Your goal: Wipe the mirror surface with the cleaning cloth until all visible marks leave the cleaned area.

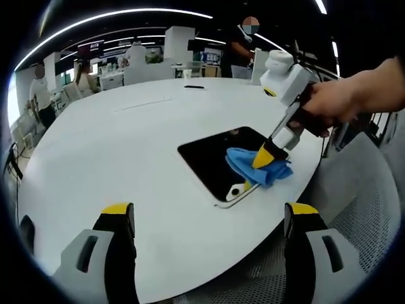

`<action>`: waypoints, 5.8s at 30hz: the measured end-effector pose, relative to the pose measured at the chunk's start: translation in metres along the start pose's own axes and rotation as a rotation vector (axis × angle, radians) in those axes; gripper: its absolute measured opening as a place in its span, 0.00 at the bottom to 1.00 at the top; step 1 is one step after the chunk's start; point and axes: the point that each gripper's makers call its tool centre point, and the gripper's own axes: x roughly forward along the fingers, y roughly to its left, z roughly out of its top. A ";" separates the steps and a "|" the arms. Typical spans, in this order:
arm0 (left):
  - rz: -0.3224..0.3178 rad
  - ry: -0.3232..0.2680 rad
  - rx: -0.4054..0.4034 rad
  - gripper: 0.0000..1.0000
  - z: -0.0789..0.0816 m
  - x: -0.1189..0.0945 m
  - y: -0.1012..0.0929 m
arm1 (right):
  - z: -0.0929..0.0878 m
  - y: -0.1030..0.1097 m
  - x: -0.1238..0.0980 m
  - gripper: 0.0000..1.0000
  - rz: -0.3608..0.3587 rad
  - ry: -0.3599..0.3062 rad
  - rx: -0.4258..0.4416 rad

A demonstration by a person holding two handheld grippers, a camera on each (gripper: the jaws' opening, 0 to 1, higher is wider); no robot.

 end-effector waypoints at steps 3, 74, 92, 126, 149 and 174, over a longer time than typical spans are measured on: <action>-0.001 0.002 -0.002 0.97 -0.001 0.000 0.000 | 0.006 -0.003 0.002 0.00 -0.006 0.000 -0.005; 0.009 0.014 -0.039 0.94 -0.006 0.002 0.005 | 0.095 -0.041 0.021 0.00 -0.078 -0.020 -0.148; 0.011 0.014 -0.036 0.94 -0.004 -0.001 0.004 | 0.094 -0.059 0.022 0.00 -0.084 -0.008 -0.162; 0.025 0.007 -0.049 0.96 0.002 -0.003 0.005 | 0.074 -0.084 -0.005 0.00 -0.139 0.005 -0.091; 0.030 -0.014 -0.033 0.99 0.005 -0.002 0.006 | 0.054 -0.076 -0.006 0.00 -0.150 -0.010 -0.044; 0.024 -0.032 -0.051 0.99 0.006 -0.001 0.007 | 0.007 -0.054 -0.013 0.00 -0.106 -0.038 -0.013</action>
